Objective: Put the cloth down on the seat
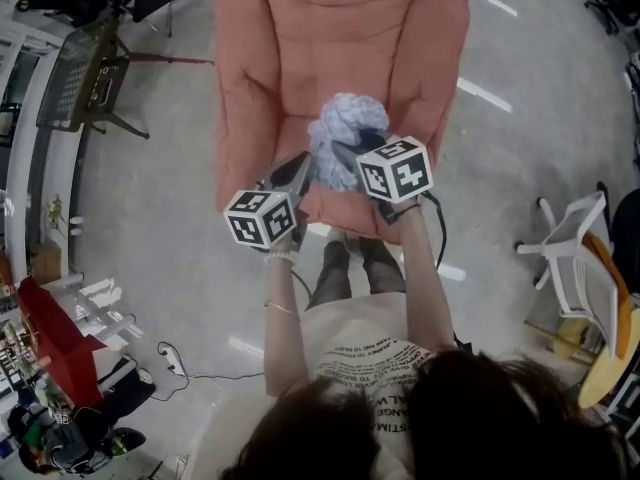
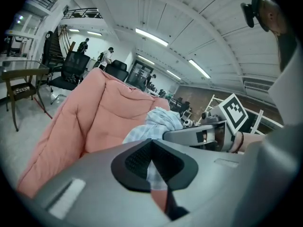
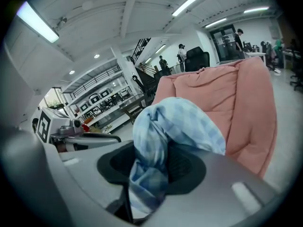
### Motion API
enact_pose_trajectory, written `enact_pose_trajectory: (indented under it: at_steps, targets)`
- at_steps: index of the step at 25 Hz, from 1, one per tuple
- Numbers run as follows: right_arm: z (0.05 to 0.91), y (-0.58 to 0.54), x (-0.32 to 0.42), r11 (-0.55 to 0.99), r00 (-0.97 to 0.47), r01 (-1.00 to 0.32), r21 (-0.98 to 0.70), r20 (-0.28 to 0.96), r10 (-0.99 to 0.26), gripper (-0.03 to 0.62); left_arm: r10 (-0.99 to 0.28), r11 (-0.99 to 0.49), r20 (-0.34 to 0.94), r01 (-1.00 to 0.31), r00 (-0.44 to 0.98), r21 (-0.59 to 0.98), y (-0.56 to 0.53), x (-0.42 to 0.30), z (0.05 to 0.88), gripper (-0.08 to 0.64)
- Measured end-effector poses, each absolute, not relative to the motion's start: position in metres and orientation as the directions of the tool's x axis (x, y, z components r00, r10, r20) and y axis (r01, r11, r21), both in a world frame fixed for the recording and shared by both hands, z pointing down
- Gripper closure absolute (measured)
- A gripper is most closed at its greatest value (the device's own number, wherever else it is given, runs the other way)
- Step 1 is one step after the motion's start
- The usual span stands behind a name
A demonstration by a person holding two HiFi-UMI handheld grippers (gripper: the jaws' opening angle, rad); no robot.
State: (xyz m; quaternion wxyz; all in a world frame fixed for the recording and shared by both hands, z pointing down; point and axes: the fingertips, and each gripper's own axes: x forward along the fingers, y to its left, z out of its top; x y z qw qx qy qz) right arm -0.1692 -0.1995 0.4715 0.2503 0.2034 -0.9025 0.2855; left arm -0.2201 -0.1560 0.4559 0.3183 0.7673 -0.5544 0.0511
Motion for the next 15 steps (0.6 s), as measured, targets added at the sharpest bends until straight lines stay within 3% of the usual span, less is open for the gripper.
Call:
enact_pose_trajectory:
  at_steps: [15]
  targets:
    - [0.533, -0.196, -0.175, 0.717, -0.736, -0.569, -0.401, 0.638, -0.227, 0.428, -0.690, -0.283, 0.491, -0.822, 0.532, 0.494, -0.152, -0.228, 0.521, 0.561]
